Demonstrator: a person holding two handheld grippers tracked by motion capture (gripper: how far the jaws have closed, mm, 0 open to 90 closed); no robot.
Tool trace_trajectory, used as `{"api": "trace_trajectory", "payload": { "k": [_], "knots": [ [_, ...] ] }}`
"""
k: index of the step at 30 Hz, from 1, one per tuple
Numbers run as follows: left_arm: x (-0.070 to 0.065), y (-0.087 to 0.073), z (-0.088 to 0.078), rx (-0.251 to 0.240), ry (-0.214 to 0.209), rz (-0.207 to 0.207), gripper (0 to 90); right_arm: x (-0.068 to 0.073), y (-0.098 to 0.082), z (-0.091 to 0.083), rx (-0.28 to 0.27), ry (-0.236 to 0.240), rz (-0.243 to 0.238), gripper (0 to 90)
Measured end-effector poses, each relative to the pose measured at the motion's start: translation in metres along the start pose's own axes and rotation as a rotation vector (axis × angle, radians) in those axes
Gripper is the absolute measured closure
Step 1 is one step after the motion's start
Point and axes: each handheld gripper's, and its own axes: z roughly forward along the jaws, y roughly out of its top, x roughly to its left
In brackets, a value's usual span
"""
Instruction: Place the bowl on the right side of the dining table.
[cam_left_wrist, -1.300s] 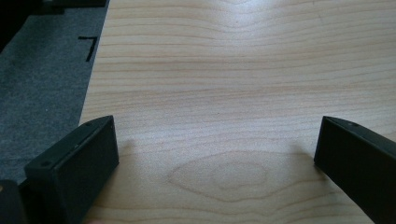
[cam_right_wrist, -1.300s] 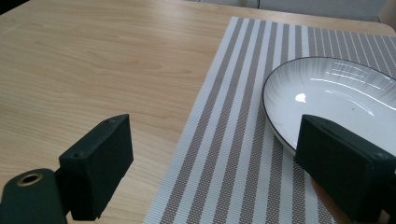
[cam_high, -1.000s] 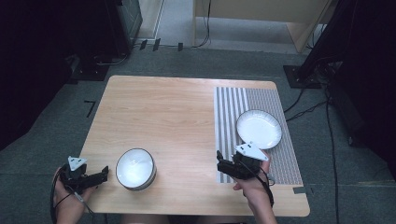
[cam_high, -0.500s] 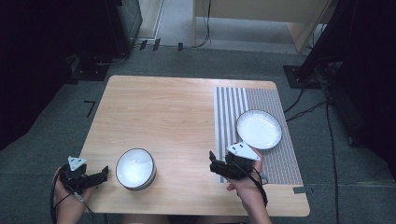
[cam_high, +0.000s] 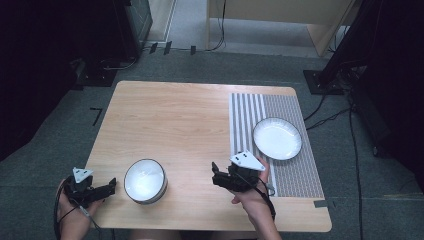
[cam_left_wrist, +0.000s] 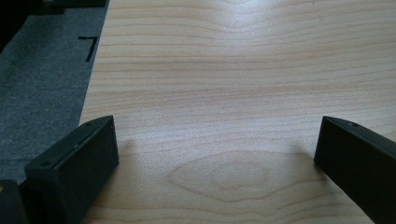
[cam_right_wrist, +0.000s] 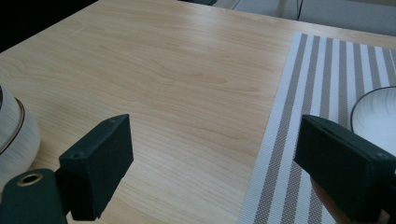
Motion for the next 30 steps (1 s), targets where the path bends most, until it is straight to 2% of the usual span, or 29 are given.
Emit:
{"api": "trace_trajectory", "payload": {
  "k": [30],
  "knots": [
    [0.0,0.0,0.0,0.001,-0.001,0.003,0.0,0.044,0.008,0.015,0.003,0.08,-0.043,11.3]
  ]
}}
